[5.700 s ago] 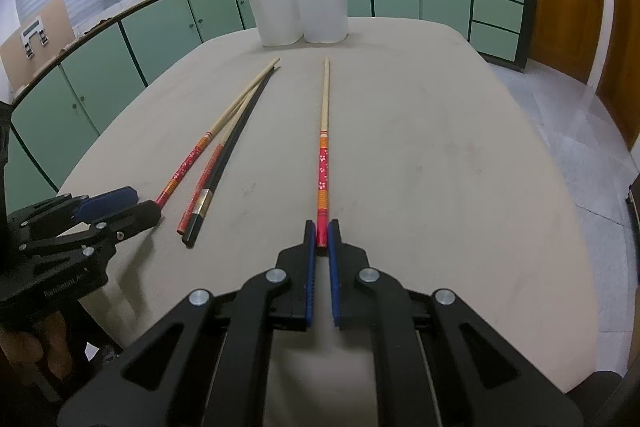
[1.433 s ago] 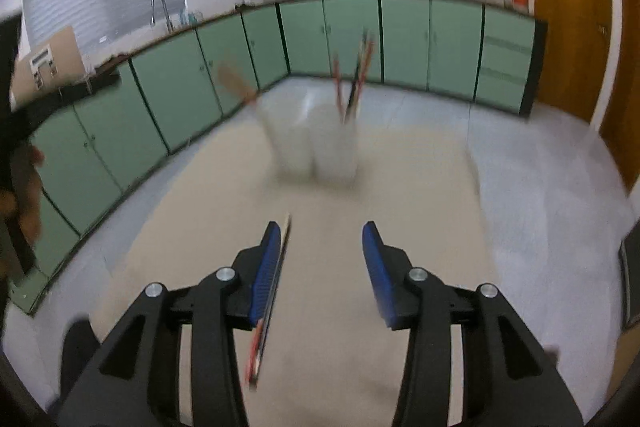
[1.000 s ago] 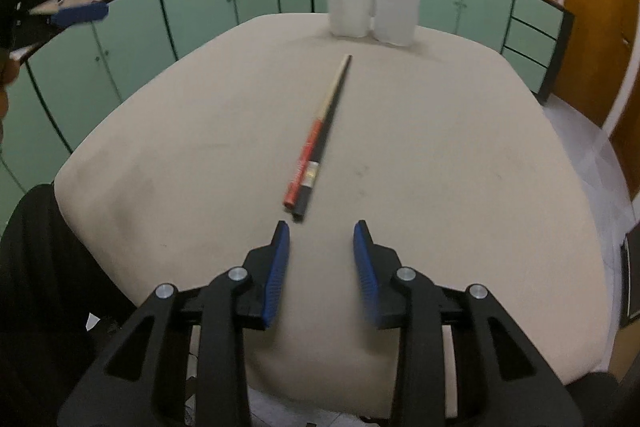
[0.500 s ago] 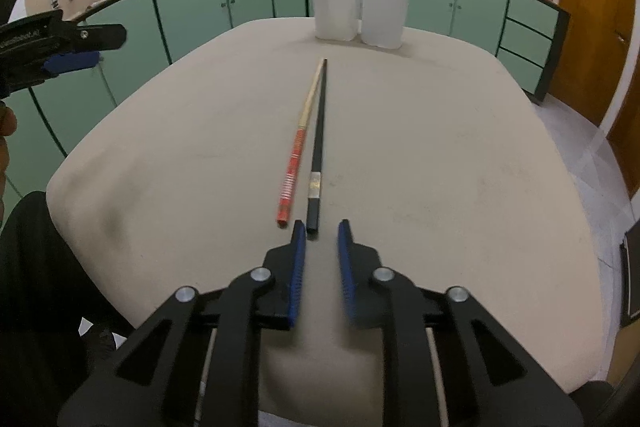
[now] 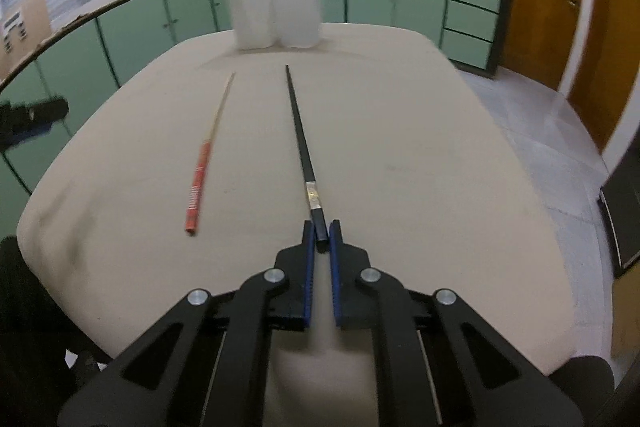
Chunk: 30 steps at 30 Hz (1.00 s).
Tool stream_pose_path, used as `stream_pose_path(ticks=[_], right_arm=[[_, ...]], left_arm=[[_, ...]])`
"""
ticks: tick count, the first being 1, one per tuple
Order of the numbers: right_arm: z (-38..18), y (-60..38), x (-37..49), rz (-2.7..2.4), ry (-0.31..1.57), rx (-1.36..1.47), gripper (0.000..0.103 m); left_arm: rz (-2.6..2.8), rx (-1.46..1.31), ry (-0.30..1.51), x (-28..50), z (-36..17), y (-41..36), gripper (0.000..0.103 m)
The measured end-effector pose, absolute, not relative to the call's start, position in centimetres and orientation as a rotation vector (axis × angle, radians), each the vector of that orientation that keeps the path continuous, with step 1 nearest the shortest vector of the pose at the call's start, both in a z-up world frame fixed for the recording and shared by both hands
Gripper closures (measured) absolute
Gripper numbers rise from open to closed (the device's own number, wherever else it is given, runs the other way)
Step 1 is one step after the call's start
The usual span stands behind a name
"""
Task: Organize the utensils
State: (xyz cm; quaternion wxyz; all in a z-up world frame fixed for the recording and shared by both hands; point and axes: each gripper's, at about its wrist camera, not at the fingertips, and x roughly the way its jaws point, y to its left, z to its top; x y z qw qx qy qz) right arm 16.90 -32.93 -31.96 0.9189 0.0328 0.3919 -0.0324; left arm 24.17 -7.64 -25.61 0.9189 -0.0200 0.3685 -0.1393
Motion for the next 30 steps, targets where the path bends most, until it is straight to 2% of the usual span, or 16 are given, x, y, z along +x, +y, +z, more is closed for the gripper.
stream_pose_path(ticks=[13,18,20,21,23,27,30], right_arm=[[-32.1,-36.2,14.7,-0.061,0.785,0.121,0.096],[-32.2,-36.4,14.5,-0.050,0.786,0.128,0.096],[-32.2,-36.0,15.0,-0.036,0.789,0.118,0.096],[-32.2,-35.8,15.1,-0.030,0.790,0.110,0.096],[-32.2,-34.9,15.4,-0.015,0.789,0.082,0.096],[-32.2,-33.5,16.0,0.003,0.785,0.038,0.096],[-32.0,-33.0,16.2,0.017,0.780,0.037,0.096]], left_arm=[[-0.440,0.013,0.801,21.6,-30.3,-18.5,0.041],[-0.416,0.038,0.817,22.4,-31.6,-18.9,0.062],[-0.410,0.042,0.809,22.5,-31.5,-18.4,0.076],[-0.402,0.042,0.802,22.5,-31.5,-18.1,0.080],[-0.375,0.045,0.786,22.4,-31.5,-17.5,0.096],[-0.297,0.068,0.735,21.9,-31.4,-16.2,0.103],[-0.255,0.043,0.745,21.5,-31.4,-14.7,0.103]])
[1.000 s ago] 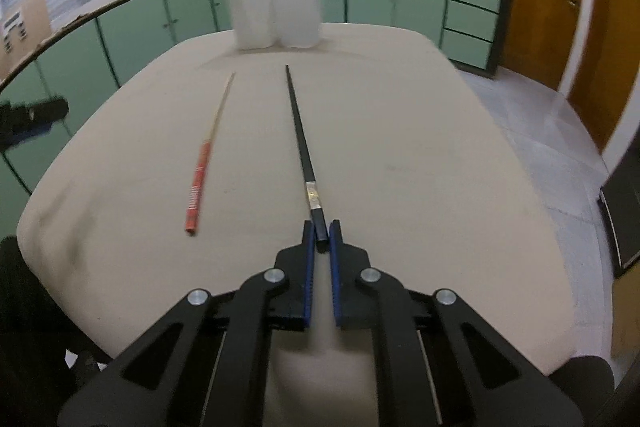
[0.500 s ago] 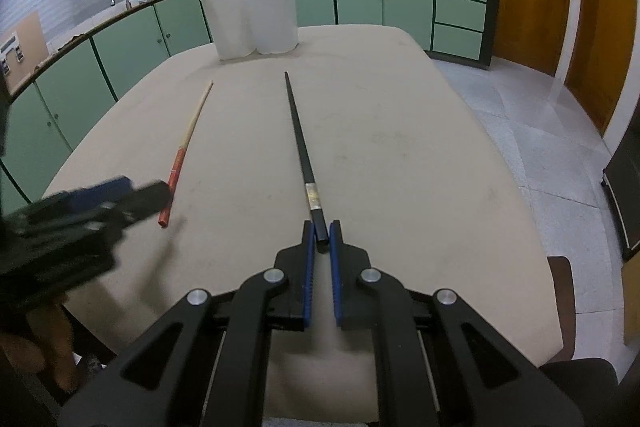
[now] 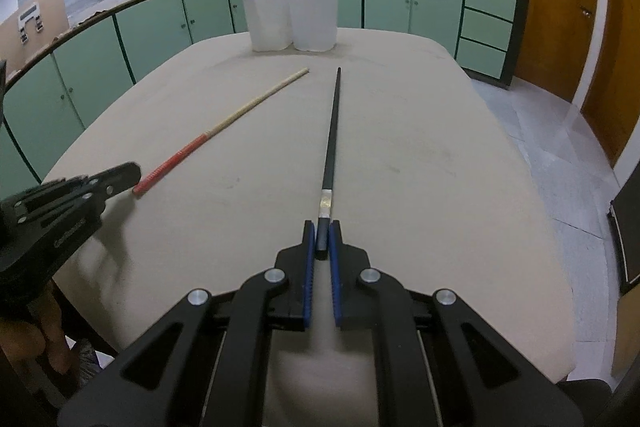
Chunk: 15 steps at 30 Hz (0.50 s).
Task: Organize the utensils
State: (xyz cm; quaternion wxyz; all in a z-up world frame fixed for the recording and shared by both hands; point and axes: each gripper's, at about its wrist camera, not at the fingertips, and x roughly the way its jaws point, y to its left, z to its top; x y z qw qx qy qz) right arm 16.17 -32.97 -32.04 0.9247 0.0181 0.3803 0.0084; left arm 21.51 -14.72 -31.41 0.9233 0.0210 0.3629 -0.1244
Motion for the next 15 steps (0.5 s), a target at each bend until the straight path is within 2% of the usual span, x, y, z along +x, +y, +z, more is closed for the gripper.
stream_pose_path(ticks=[8,15], right_arm=[[-32.0,-32.1,16.2,0.042,0.780,0.033,0.096],[-32.1,-32.3,16.4,0.026,0.781,0.050,0.096]], left_arm=[[-0.279,0.065,0.730,20.8,-31.2,-14.3,0.103],[-0.394,0.116,0.747,23.1,-31.8,-15.4,0.083]])
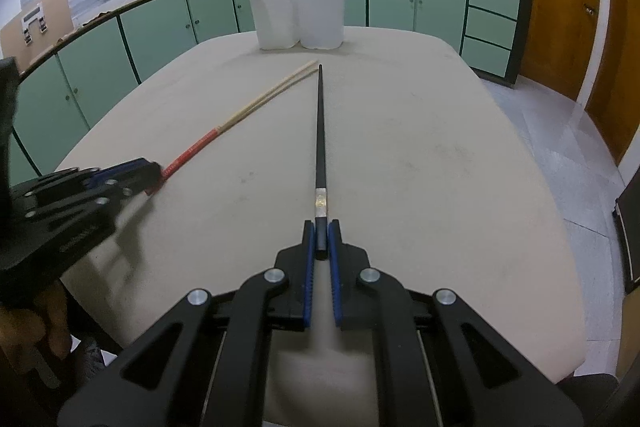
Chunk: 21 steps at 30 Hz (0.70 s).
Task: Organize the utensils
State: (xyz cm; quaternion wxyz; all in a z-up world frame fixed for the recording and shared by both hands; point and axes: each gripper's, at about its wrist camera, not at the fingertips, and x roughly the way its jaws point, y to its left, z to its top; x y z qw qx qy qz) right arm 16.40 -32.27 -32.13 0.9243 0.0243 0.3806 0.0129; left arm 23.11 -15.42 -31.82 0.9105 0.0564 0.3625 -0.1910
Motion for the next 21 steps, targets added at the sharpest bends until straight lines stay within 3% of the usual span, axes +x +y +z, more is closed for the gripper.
stream_pose_path(ticks=[4,6,9,16,19,21], right_arm=[[-32.2,-32.3,16.5,0.021,0.780,0.050,0.096],[-32.2,-32.2,16.5,0.019,0.780,0.049,0.096],[-32.2,-32.0,16.5,0.014,0.780,0.050,0.093],[-32.4,-31.6,16.3,0.001,0.771,0.038,0.092],[-32.5,-31.4,16.4,-0.004,0.764,0.028,0.090],[-32.5,-31.3,16.4,-0.006,0.760,0.020,0.090]], left_arm=[[-0.407,0.096,0.745,23.4,-32.0,-15.4,0.083],[-0.386,0.080,0.743,23.2,-32.1,-15.1,0.092],[-0.338,0.047,0.743,23.0,-32.1,-14.4,0.097],[-0.260,-0.002,0.759,21.5,-31.7,-12.7,0.097],[-0.266,0.014,0.748,20.9,-31.9,-12.7,0.088],[-0.267,0.028,0.738,20.8,-31.9,-12.9,0.088]])
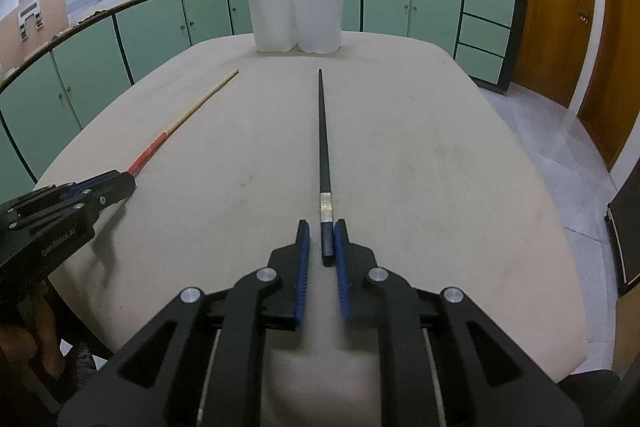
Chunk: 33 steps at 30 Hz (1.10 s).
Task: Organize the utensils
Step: 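Lift the red-tipped chopstick with the left tool while the right tool lifts the black one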
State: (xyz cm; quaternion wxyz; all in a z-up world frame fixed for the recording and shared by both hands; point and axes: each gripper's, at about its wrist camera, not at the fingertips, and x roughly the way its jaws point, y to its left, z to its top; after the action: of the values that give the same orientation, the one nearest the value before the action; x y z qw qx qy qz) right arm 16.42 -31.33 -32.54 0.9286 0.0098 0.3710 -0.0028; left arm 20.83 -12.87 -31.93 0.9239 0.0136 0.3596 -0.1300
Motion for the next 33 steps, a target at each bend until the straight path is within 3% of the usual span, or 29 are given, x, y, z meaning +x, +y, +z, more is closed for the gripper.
stream_pose_path(ticks=[4,19,33], right_arm=[[-31.8,-31.5,16.3,0.014,0.778,0.046,0.097],[-19.7,-31.6,13.8,0.024,0.709,0.057,0.097],[-12.7,-31.9,21.5,0.091,0.772,-0.030,0.097]], left_arm=[[-0.281,0.019,0.751,20.8,-31.6,-12.7,0.097],[-0.304,-0.031,0.701,19.4,-20.5,-10.6,0.097],[-0.365,0.021,0.713,25.1,-13.8,-10.2,0.097]])
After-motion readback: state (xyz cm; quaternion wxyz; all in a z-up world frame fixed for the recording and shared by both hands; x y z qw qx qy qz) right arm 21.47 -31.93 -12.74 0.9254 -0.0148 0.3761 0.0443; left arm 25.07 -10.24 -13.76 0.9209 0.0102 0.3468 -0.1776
